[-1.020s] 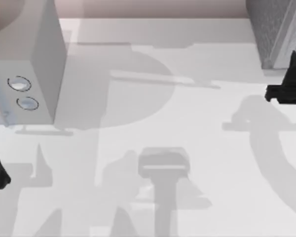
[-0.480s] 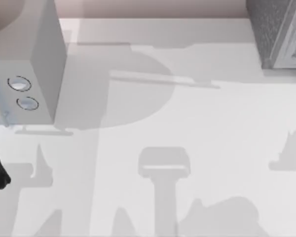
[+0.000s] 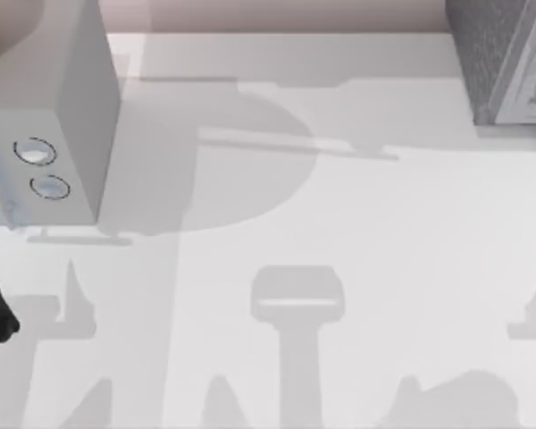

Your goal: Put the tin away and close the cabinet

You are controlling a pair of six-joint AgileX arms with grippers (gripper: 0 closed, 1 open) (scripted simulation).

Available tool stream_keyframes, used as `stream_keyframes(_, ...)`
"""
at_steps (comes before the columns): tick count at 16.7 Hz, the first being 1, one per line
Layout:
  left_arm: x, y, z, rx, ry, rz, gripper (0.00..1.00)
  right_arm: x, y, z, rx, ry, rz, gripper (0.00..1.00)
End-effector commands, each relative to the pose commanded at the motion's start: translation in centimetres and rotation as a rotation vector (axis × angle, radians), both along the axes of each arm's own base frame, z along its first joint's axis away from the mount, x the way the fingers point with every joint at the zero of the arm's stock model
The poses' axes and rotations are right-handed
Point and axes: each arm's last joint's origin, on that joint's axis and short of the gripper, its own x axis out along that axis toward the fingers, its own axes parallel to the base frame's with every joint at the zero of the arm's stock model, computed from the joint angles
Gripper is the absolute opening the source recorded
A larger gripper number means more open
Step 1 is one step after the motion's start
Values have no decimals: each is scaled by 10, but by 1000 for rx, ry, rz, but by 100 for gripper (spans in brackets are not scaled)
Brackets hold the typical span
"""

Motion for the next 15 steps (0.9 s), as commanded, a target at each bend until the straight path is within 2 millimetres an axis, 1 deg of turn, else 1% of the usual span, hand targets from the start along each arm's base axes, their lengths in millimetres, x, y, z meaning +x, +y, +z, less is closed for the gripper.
stream_keyframes(5,0,0,0,0,0,0,100,0,0,1,2,0,2,0)
stream_keyframes(7,0,0,0,0,0,0,100,0,1,9,3,3,5,0)
stream_keyframes(8,0,0,0,0,0,0,100,0,1,17,3,5,6,0)
stream_keyframes(9,0,0,0,0,0,0,100,0,2,27,4,8,8,0)
stream_keyframes(11,0,0,0,0,0,0,100,2,3,57,4,13,8,0)
stream_keyframes(13,0,0,0,0,0,0,100,7,5,94,4,17,7,0)
stream_keyframes(15,0,0,0,0,0,0,100,16,7,136,3,19,4,0)
